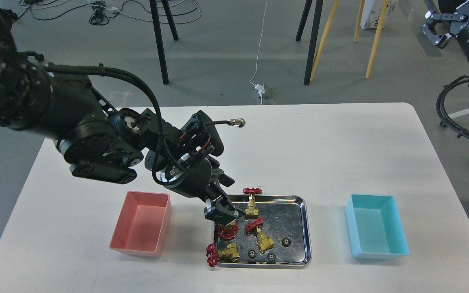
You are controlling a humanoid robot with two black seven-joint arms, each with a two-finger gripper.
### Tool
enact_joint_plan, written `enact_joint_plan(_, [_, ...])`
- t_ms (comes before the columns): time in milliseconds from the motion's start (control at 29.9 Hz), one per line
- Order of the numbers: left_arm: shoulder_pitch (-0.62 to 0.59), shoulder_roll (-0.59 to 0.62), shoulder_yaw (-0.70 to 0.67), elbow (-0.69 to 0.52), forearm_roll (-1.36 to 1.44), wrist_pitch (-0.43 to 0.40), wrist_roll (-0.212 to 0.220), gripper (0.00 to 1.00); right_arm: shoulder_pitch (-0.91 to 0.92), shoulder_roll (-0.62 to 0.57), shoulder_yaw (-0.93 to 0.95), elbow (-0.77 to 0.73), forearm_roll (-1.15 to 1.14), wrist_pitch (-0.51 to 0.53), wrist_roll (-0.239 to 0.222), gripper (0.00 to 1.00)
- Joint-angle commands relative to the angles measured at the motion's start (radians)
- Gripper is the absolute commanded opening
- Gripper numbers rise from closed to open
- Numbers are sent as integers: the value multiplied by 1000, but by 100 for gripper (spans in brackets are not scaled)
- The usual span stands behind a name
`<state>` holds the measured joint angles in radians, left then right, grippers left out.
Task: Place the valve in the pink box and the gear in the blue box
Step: 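Lower the left gripper onto a red-handled brass valve and grasp it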
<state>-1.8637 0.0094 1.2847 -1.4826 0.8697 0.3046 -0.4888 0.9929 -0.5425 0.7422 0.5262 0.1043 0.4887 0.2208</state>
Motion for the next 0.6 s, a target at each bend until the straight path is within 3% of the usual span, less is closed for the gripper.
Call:
enact_joint_plan(0, [95,-9,10,41,-8,36,0,84,47,13,-10,-41,0,0,-8,100])
enact_joint_plan(568, [320,-9,10,237,-8,73,0,79,64,38,-15,-42,-2,0,-15,100])
